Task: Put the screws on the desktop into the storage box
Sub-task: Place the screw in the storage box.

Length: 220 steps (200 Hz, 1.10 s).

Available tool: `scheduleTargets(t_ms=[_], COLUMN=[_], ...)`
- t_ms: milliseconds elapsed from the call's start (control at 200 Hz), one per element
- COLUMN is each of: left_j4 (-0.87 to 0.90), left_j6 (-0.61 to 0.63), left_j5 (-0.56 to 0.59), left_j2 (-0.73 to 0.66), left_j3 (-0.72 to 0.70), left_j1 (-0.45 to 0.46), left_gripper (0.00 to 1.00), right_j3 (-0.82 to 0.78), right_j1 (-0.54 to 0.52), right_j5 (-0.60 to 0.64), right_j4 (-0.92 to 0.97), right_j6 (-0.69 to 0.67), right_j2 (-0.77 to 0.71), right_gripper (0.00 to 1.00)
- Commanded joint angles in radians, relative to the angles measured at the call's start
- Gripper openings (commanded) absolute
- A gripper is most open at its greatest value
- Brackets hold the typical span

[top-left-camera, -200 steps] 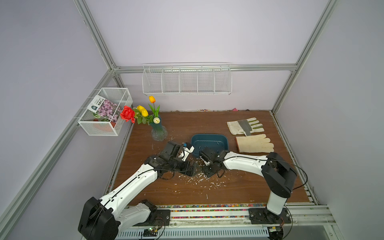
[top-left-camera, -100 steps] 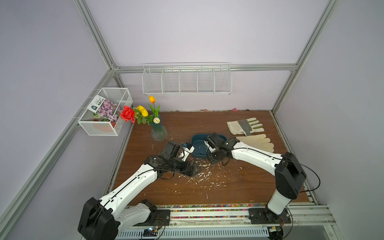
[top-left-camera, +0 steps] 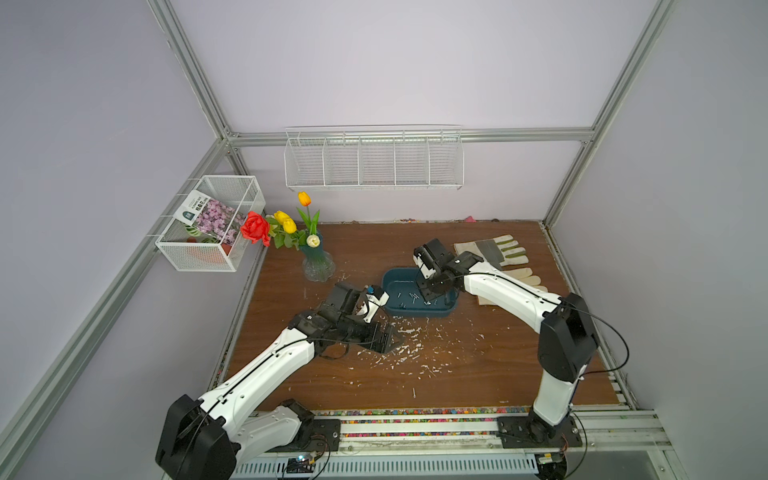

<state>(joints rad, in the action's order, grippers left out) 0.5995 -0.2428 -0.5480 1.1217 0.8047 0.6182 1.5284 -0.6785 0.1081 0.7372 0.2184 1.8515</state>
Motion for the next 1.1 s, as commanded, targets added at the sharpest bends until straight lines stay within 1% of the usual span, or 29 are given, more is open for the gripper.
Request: scheduleTargets(t_ms=[0, 120, 190, 260, 520, 570, 665, 690, 720, 770, 815, 930, 1095], left_j4=[-0.015, -0.015, -0.015, -0.013, -0.013, -0.012, -0.007, -0.007, -0.008, -0.009, -0.01, -0.014, -0.012], left_j6=[-0.001, -0.001, -0.001, 0.0, 0.002, 0.003, 0.003, 0.003, 0.003, 0.003, 0.002, 0.003, -0.001], left_j5=[-0.009, -0.009, -0.013, -0.016, -0.016, -0.014, -0.007, -0.007, -0.009, -0.008, -0.009, -0.014, -0.004], left_j2=[-0.013, -0.013, -0.011, -0.007, -0.011, -0.01, -0.011, -0.012, -0.015, -0.017, -0.02, -0.023, -0.008], left_j3=[-0.008, -0.009, -0.007, -0.008, -0.008, -0.008, -0.006, -0.004, -0.005, -0.005, -0.007, -0.009, -0.009], left_j1=[0.003, 0.004, 0.004, 0.004, 0.004, 0.004, 0.003, 0.003, 0.003, 0.003, 0.004, 0.004, 0.004], left_gripper=[0.98, 0.98, 0.98, 0.97, 0.97, 0.97, 0.97, 0.97, 0.97, 0.97, 0.97, 0.97, 0.98], right_j3=[-0.006, -0.073, -0.114, -0.15, -0.281, -0.314, -0.385, -0.405, -0.424, -0.452, -0.473, -0.512, -0.555], right_j1=[0.005, -0.003, -0.019, -0.05, -0.174, -0.187, -0.211, -0.218, -0.224, -0.23, -0.235, -0.246, -0.264], right_j5=[0.015, -0.001, 0.004, 0.01, 0.03, 0.014, -0.035, -0.047, -0.065, -0.096, -0.1, -0.097, -0.098], right_j4=[0.034, 0.014, 0.008, 0.009, -0.012, -0.025, -0.068, -0.078, -0.093, -0.109, -0.122, -0.146, -0.174], right_j6=[-0.011, -0.001, 0.007, 0.018, 0.081, 0.09, 0.109, 0.113, 0.116, 0.114, 0.124, 0.148, 0.178], right_j2=[-0.014, -0.078, -0.111, -0.138, -0.223, -0.243, -0.293, -0.305, -0.318, -0.334, -0.346, -0.358, -0.36], right_gripper=[0.35, 0.36, 0.4, 0.43, 0.44, 0.47, 0.5, 0.52, 0.57, 0.62, 0.69, 0.76, 0.91])
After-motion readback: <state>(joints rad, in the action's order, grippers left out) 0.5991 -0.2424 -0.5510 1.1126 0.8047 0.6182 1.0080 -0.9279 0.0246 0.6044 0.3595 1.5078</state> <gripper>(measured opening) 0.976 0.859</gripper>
